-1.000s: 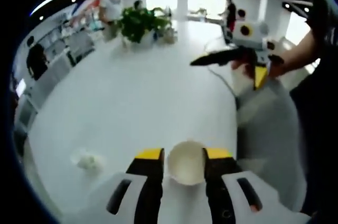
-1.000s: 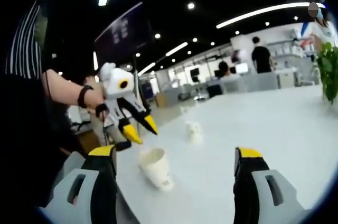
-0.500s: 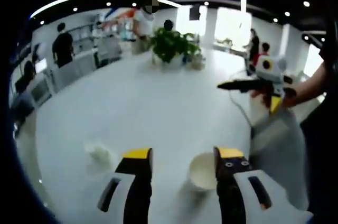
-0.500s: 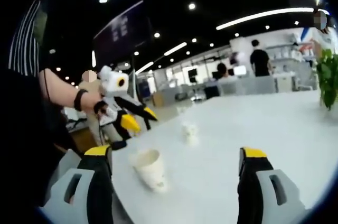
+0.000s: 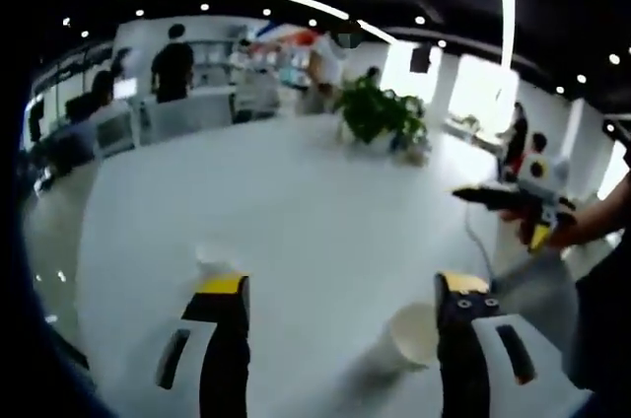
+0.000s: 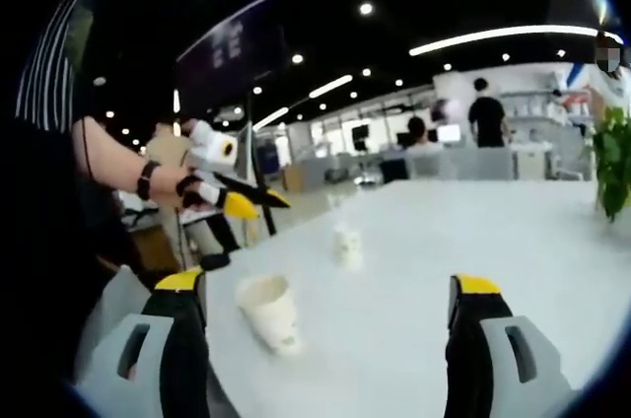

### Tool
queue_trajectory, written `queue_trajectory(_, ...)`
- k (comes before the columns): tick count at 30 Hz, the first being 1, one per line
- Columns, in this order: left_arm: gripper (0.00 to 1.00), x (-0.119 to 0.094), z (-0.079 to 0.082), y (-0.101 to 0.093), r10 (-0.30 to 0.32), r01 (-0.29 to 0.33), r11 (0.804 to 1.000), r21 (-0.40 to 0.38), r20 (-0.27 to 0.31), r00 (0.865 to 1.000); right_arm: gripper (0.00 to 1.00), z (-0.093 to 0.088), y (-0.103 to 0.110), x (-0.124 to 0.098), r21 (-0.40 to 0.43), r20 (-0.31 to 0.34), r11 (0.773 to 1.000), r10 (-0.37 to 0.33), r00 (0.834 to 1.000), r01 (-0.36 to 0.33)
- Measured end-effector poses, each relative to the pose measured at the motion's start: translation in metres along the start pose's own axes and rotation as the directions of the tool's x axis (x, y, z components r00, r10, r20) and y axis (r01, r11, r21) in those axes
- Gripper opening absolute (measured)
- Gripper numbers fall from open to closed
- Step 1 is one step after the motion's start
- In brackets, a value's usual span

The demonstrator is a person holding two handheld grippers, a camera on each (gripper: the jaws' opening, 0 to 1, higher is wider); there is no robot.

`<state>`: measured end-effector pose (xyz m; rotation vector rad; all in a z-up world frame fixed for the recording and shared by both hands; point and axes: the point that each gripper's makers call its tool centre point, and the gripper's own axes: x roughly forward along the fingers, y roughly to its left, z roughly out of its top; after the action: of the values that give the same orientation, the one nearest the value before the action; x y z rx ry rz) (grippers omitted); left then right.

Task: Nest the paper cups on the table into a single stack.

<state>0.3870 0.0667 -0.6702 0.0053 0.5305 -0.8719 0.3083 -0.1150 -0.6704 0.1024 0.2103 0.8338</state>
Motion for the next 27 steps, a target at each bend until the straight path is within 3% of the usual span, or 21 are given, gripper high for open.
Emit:
queue_trajectory(7,1.0,-0.001,0.0,0.021,0.081,-0.078,0.995,-0.055,0.056,0.995,1.0,0.0,-0.002,-0.003,0.001,-0.003,1.0,-0.003,1.0,0.003)
queue_trajectory(13,1.0,0.0,-0.001,0.04,0.144,-0.135,0.984,-0.113,0.079,0.986,1.0,-0.001,-0.007,-0.004,-0.007,-0.028,1.0,0.004,1.0,-0.004)
queue_trajectory(19,0.93,0.004,-0.002,0.06,0.205,-0.196,0.975,-0.103,0.092,0.974,1.0,0.002,-0.019,-0.007,-0.014,-0.053,1.0,0.006,0.999,-0.007)
queue_trajectory(27,0.95,0.016,-0.006,0.087,0.253,-0.239,0.963,-0.123,0.112,0.961,1.0,0.0,-0.034,-0.002,-0.02,-0.089,1.0,0.011,0.996,-0.012)
